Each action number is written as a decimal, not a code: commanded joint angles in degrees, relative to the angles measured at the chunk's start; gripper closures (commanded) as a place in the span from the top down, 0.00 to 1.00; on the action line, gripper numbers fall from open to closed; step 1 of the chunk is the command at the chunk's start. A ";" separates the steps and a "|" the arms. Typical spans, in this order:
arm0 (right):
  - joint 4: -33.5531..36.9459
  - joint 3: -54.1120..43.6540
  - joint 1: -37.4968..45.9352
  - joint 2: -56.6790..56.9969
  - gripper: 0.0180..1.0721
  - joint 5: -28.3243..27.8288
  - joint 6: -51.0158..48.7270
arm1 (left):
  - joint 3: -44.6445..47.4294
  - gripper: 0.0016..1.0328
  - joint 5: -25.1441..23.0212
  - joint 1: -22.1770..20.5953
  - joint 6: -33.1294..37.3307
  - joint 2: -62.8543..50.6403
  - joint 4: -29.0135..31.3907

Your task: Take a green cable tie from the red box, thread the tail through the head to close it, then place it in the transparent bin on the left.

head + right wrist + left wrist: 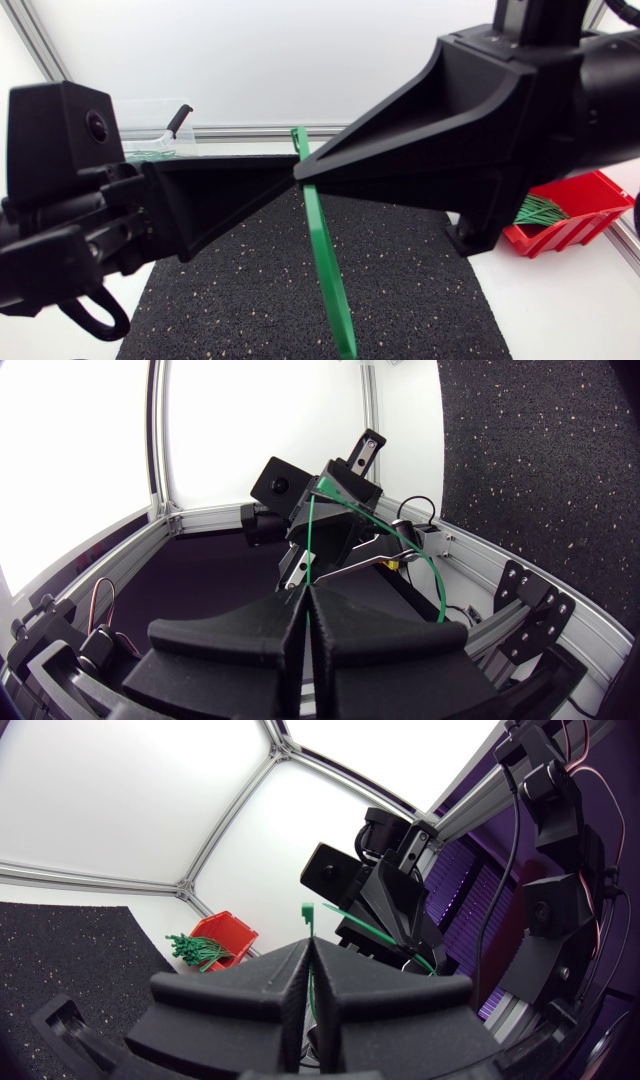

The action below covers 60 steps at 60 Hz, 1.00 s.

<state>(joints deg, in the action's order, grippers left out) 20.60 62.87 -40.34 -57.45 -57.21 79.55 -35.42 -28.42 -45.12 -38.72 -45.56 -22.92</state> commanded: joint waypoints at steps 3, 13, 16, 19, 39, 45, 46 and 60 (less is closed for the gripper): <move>-0.47 -1.70 0.26 0.50 0.06 -0.09 1.57 | -1.85 0.03 -0.32 0.30 1.10 -0.58 -0.55; -0.74 -2.05 0.26 0.50 0.05 -0.09 1.57 | -2.11 0.03 -0.23 0.21 1.01 -0.67 -0.46; -0.82 -1.96 0.26 0.50 0.05 -0.09 1.57 | -2.11 0.03 -0.32 0.12 1.01 -0.67 -0.29; -0.91 -2.05 0.26 0.50 0.05 -0.09 1.57 | -2.02 0.03 -0.23 0.04 1.01 -0.67 -0.20; -1.26 -1.79 0.26 0.67 0.05 0.08 1.49 | -1.41 0.03 -0.23 -0.67 1.01 -0.93 -0.20; -1.35 -1.88 0.26 0.59 0.05 0.26 1.49 | -1.41 0.03 -0.23 -1.11 1.01 -0.93 -0.11; -1.35 -1.96 0.26 0.50 0.05 0.26 1.49 | -1.41 0.03 -0.23 -1.19 1.01 -0.85 -0.11; -1.53 -2.14 0.35 0.23 0.05 0.43 1.31 | -1.32 0.03 -0.14 -1.37 1.01 -0.41 0.07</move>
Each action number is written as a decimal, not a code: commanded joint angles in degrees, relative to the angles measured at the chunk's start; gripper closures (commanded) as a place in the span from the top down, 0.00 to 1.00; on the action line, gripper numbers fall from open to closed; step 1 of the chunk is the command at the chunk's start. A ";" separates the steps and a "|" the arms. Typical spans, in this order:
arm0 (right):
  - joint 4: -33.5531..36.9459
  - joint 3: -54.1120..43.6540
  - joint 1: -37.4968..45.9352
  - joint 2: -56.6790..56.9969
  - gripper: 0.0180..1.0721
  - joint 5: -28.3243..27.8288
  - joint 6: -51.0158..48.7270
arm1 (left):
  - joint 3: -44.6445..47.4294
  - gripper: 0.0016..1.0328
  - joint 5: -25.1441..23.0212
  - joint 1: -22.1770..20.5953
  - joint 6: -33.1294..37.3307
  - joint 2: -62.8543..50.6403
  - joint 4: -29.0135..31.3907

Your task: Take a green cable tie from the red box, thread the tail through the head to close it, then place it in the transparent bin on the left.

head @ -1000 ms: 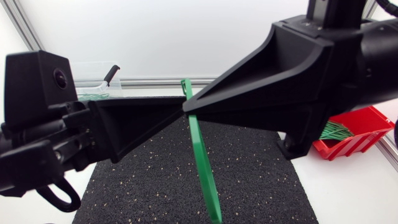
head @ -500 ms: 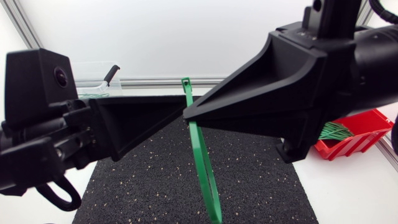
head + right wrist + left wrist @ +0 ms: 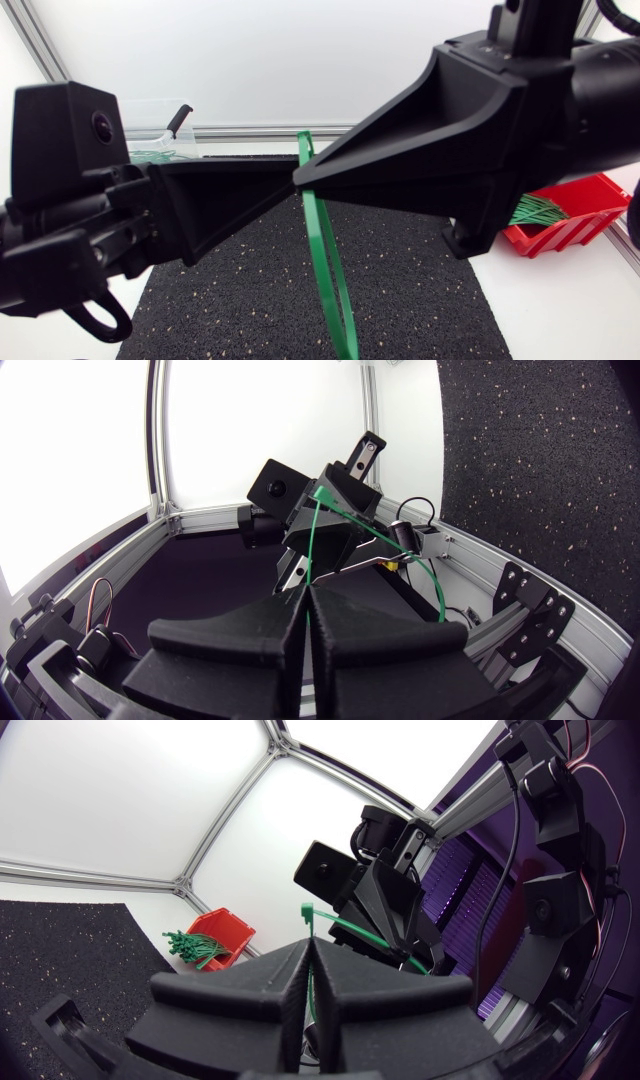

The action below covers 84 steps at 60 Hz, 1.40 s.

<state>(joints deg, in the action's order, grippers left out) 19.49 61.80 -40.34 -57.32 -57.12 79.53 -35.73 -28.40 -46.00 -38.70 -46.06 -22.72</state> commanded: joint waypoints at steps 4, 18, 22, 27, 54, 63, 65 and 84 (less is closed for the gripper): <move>-0.50 -1.16 0.35 0.10 0.06 0.35 1.33 | -1.01 0.03 -0.16 -0.41 0.99 0.18 -0.04; -0.94 -1.68 1.14 -0.42 0.05 0.35 1.33 | -0.93 0.03 -0.16 -0.23 0.99 1.42 0.31; -0.94 -1.77 1.31 -0.42 0.05 0.43 1.33 | -0.75 0.03 -0.16 -0.23 0.99 1.77 0.40; -0.94 -1.86 1.58 -0.60 0.05 0.52 1.33 | -0.66 0.03 -0.16 -0.23 0.99 2.12 0.48; -0.68 -1.16 2.02 -4.12 0.05 0.79 1.33 | -0.22 0.03 -0.16 -0.85 1.43 3.17 0.92; -0.59 0.51 2.10 -4.56 0.05 1.05 1.33 | 0.04 0.03 -0.07 -1.11 1.70 3.70 1.10; -0.50 0.60 2.10 -4.82 0.05 1.05 1.33 | 0.22 0.03 -0.16 -1.11 1.96 3.79 1.27; -0.06 3.24 2.46 -4.03 0.05 1.84 1.25 | 1.01 0.03 0.01 -2.43 2.93 3.88 1.45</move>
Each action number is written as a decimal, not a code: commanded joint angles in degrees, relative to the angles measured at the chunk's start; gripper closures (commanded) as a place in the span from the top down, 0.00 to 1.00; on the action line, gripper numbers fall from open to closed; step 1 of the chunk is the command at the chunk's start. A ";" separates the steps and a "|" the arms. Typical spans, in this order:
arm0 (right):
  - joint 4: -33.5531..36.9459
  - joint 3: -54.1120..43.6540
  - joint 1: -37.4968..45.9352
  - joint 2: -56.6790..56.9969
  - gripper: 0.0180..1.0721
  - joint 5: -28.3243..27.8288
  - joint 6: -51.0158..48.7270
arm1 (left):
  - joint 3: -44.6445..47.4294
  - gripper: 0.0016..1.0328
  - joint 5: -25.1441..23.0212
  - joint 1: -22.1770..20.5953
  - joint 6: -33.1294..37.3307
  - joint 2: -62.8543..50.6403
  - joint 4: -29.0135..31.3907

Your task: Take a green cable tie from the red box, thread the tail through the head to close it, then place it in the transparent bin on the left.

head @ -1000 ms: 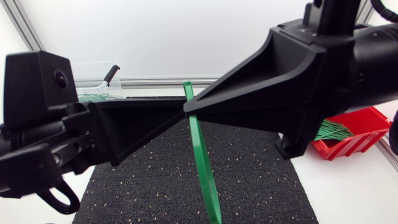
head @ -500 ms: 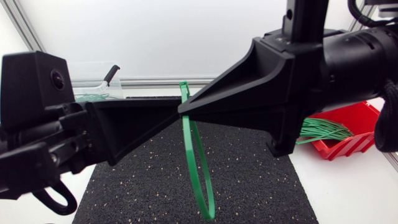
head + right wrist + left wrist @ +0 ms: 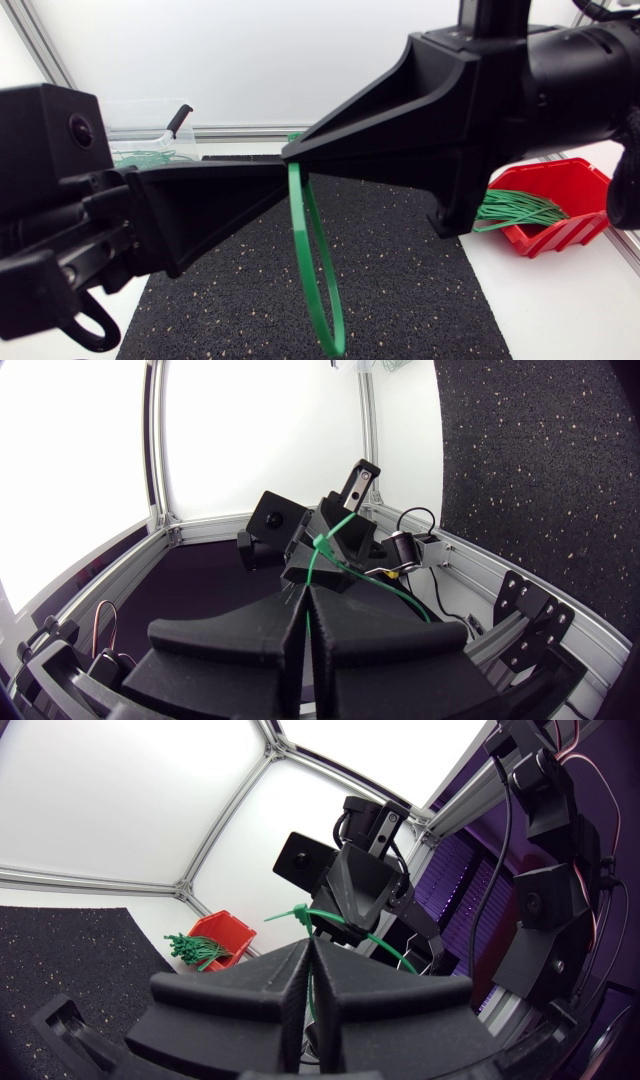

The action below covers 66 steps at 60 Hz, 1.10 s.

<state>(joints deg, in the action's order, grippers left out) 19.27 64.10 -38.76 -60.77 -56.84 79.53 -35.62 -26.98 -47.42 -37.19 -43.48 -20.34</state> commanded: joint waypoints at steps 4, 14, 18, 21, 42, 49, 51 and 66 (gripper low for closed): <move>0.16 0.24 0.97 -0.93 0.05 1.64 1.16 | 0.72 0.03 -1.32 -1.10 1.42 1.47 -0.76; 0.16 -1.69 1.59 -1.45 0.05 1.64 0.81 | 0.37 0.03 -1.14 -1.10 1.77 1.82 -0.32; 0.33 -1.69 1.85 -1.45 0.05 1.56 0.81 | 0.46 0.03 -1.14 -1.18 1.77 1.91 -0.32; 0.33 -2.04 1.85 -1.45 0.05 1.56 0.81 | 0.37 0.03 -1.05 -1.18 1.95 2.00 -0.32; 0.33 -3.45 4.31 -3.47 0.06 -0.11 0.28 | -0.42 0.03 -0.79 -1.18 3.00 3.41 1.09; 0.33 -3.54 4.57 -4.62 0.05 -0.47 0.10 | -0.42 0.03 -0.79 -1.18 3.26 3.67 1.35; 0.33 -3.45 4.49 -4.71 0.05 -0.55 0.10 | -0.42 0.03 -0.79 -1.18 3.44 3.85 1.35; 0.68 -3.36 4.40 -4.09 0.06 -0.64 0.01 | -0.24 0.03 0.00 -1.27 4.58 4.02 1.62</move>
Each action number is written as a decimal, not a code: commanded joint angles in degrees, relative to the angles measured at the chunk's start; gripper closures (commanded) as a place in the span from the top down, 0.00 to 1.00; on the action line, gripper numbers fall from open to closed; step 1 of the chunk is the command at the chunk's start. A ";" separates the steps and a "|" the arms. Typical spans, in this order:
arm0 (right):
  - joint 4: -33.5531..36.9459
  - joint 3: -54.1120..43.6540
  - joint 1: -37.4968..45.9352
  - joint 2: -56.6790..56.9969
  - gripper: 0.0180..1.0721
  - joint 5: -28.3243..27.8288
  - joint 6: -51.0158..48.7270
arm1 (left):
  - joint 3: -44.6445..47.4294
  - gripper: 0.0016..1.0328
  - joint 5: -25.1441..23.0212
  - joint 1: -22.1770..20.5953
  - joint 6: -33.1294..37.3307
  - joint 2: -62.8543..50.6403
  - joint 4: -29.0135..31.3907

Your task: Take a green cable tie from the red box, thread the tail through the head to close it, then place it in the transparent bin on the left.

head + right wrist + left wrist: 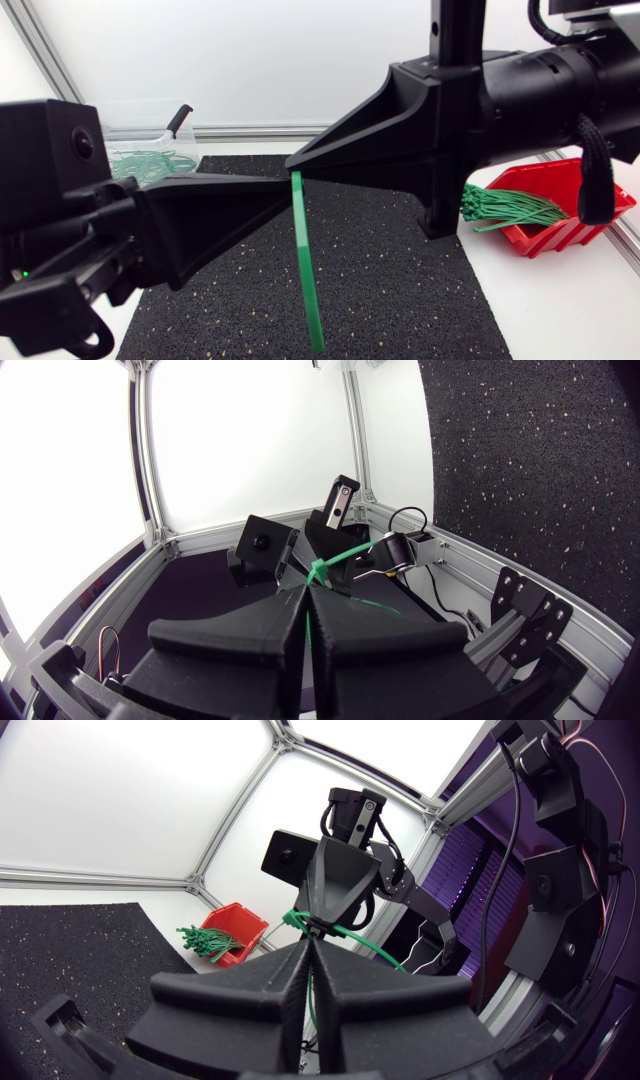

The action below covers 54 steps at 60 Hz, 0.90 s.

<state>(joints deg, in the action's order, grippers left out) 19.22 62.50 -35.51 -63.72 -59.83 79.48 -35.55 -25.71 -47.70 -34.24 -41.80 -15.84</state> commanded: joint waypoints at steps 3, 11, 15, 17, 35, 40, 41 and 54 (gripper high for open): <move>0.73 -1.86 0.97 -0.70 0.06 2.35 0.06 | -0.22 0.03 -1.27 -0.99 1.63 2.25 -2.89; 0.99 -1.77 0.79 0.62 0.14 2.35 -0.03 | 0.04 0.03 -1.18 -0.90 1.90 1.72 -2.89; 1.17 -1.68 0.79 1.50 0.22 2.26 -0.03 | 0.22 0.03 -1.18 -0.55 2.25 1.28 -3.15; 1.17 -1.68 0.70 1.85 0.22 2.26 -0.03 | 0.22 0.03 -1.18 -0.46 2.33 1.11 -3.15; 1.69 -1.42 0.00 3.61 0.34 2.26 -0.03 | 0.39 0.03 -1.00 -0.11 2.60 0.05 -3.41; 1.69 -1.42 -0.09 3.87 0.34 2.18 -0.38 | 0.39 0.03 -1.00 -0.02 2.60 -0.21 -3.50; 1.78 -1.42 -0.18 3.96 0.34 2.18 -0.47 | 0.39 0.03 -1.00 -0.02 2.60 -0.21 -3.41; 1.78 -0.89 0.09 4.84 0.36 2.18 -0.91 | 0.92 0.03 -0.92 -0.11 3.65 -0.83 -3.76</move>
<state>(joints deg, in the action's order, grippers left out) 20.78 62.24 -35.51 -59.72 -58.02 79.26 -35.40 -26.48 -47.70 -32.18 -42.04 -18.06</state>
